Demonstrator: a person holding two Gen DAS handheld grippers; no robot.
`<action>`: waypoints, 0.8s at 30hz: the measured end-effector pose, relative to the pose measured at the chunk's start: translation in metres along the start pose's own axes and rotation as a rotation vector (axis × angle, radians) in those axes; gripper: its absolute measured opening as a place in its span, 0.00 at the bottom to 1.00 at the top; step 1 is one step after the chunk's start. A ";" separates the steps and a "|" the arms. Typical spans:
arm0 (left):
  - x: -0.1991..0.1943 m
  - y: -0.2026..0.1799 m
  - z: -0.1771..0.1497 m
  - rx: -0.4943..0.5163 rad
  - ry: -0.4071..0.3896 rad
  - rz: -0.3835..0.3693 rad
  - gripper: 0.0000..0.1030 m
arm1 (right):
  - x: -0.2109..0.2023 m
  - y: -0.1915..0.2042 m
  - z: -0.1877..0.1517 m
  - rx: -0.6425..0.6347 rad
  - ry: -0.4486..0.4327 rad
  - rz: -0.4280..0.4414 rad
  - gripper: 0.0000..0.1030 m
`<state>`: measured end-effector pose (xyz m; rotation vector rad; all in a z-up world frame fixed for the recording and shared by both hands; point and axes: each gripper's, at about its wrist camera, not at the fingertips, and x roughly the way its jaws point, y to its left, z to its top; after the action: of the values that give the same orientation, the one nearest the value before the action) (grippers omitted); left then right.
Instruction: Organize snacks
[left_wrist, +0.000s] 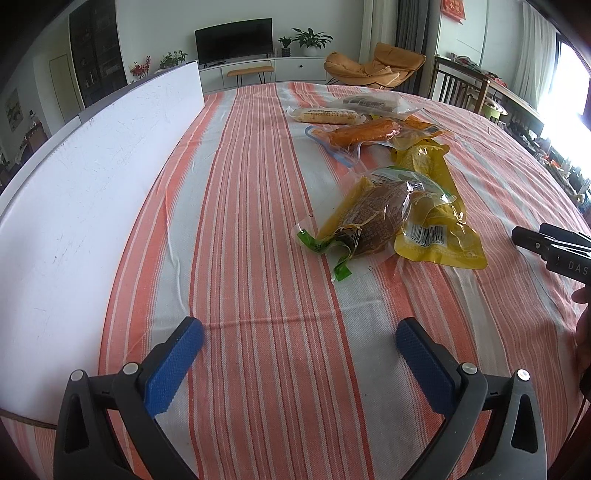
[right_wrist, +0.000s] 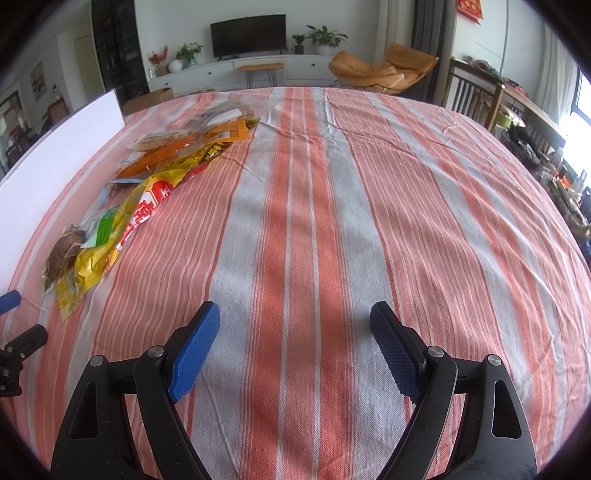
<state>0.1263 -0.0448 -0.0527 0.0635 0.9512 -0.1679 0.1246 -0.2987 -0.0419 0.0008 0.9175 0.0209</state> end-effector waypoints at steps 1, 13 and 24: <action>0.000 0.000 0.000 0.000 0.000 0.000 1.00 | 0.000 0.000 0.000 0.000 0.000 0.000 0.83; -0.001 -0.001 0.010 0.078 0.083 -0.110 0.99 | 0.000 0.000 0.000 0.001 0.000 0.000 0.83; 0.033 -0.024 0.082 0.168 0.139 -0.235 0.67 | 0.000 -0.002 0.000 0.005 0.001 -0.002 0.84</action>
<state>0.2072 -0.0825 -0.0314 0.1197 1.0810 -0.4656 0.1253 -0.3006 -0.0419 0.0049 0.9185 0.0171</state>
